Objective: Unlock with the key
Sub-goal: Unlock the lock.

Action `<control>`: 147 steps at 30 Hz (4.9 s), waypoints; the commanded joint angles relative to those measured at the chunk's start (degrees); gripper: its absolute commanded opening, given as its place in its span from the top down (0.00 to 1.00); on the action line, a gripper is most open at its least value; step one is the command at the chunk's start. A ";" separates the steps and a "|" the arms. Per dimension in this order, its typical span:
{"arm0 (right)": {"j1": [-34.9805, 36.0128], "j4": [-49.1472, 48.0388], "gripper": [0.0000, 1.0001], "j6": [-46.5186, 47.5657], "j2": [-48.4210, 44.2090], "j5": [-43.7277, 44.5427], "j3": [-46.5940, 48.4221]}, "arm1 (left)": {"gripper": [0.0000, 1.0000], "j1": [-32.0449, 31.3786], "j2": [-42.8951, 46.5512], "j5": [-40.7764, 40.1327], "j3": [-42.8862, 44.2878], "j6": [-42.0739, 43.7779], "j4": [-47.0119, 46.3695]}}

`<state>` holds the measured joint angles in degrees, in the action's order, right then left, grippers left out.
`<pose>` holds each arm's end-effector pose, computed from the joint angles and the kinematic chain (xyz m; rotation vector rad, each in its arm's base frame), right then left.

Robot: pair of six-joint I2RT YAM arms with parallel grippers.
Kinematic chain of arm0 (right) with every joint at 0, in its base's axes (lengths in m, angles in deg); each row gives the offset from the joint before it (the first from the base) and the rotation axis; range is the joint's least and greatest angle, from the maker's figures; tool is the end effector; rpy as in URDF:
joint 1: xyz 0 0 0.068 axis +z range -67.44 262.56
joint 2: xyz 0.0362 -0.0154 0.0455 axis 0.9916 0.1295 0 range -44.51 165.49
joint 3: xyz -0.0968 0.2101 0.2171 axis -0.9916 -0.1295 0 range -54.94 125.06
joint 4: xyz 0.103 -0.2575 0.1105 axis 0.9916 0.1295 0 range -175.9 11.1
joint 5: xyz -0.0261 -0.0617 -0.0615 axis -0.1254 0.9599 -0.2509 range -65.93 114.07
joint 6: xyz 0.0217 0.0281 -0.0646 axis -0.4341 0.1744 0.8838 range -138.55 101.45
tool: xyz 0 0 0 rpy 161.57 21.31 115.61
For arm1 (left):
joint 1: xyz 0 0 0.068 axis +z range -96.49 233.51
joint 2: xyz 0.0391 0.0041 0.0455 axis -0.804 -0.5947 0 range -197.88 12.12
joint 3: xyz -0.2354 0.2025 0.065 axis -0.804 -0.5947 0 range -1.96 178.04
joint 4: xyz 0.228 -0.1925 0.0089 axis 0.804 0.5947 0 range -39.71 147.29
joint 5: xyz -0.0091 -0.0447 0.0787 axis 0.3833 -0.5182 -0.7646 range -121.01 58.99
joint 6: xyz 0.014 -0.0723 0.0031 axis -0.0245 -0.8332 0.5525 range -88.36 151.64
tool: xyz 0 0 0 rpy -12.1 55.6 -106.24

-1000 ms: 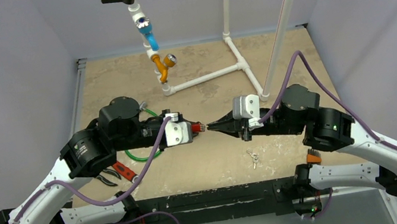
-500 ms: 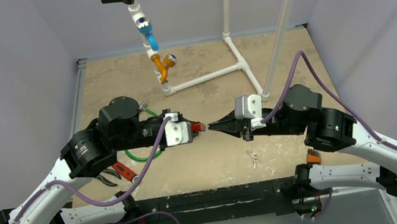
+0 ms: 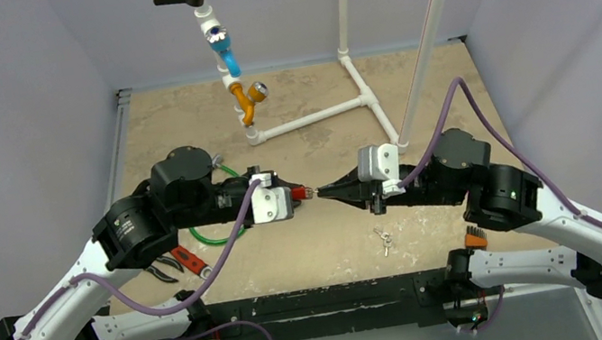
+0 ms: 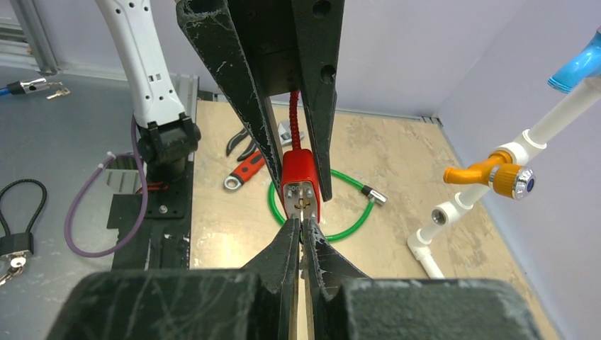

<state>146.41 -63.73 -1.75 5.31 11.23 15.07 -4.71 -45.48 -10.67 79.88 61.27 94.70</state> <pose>0.0759 0.1858 0.5000 -1.2091 1.1462 0.8095 0.0936 -0.1918 0.5009 1.5232 1.2309 -0.6726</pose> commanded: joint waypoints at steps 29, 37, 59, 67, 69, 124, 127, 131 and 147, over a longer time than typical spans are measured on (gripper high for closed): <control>0.15 -4.71 1.00 -2.76 2.81 -1.68 -1.53 | 1.00 -5.41 -1.04 -2.94 1.82 5.42 -2.85; 0.44 -6.41 1.00 -4.40 3.32 -2.48 -3.32 | 1.00 -5.33 -2.57 -5.83 5.53 2.07 -6.38; 0.66 -8.34 1.00 -10.19 5.94 4.43 -5.40 | 1.00 -6.65 -4.76 -1.97 12.55 0.85 -5.06; 0.57 -9.73 1.00 -15.89 7.83 -0.94 -5.10 | 1.00 -9.00 -4.70 -4.17 11.86 9.56 -3.21; 0.29 -10.01 1.00 -18.15 8.53 -2.40 -5.00 | 1.00 -10.41 -4.63 -5.67 11.47 12.94 -2.80; -26.19 -27.86 0.10 -53.24 8.90 -34.00 -8.30 | 1.00 -17.48 7.40 -24.23 -11.35 37.63 -21.10; -26.22 -19.10 0.10 -47.24 8.55 -31.05 -5.62 | 1.00 -17.06 7.24 -23.76 -10.23 35.78 -20.13; -26.15 -7.75 0.07 -36.74 7.43 -24.12 -2.41 | 1.00 -16.04 6.49 -22.89 -7.42 31.76 -18.27; -26.20 -14.94 0.02 -25.16 -1.14 -28.15 -3.45 | 1.00 -12.68 4.35 -18.90 -2.82 19.03 -13.59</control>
<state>120.40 -74.44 -29.88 2.95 -13.36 11.45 -18.08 -41.63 -32.37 74.85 85.05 83.31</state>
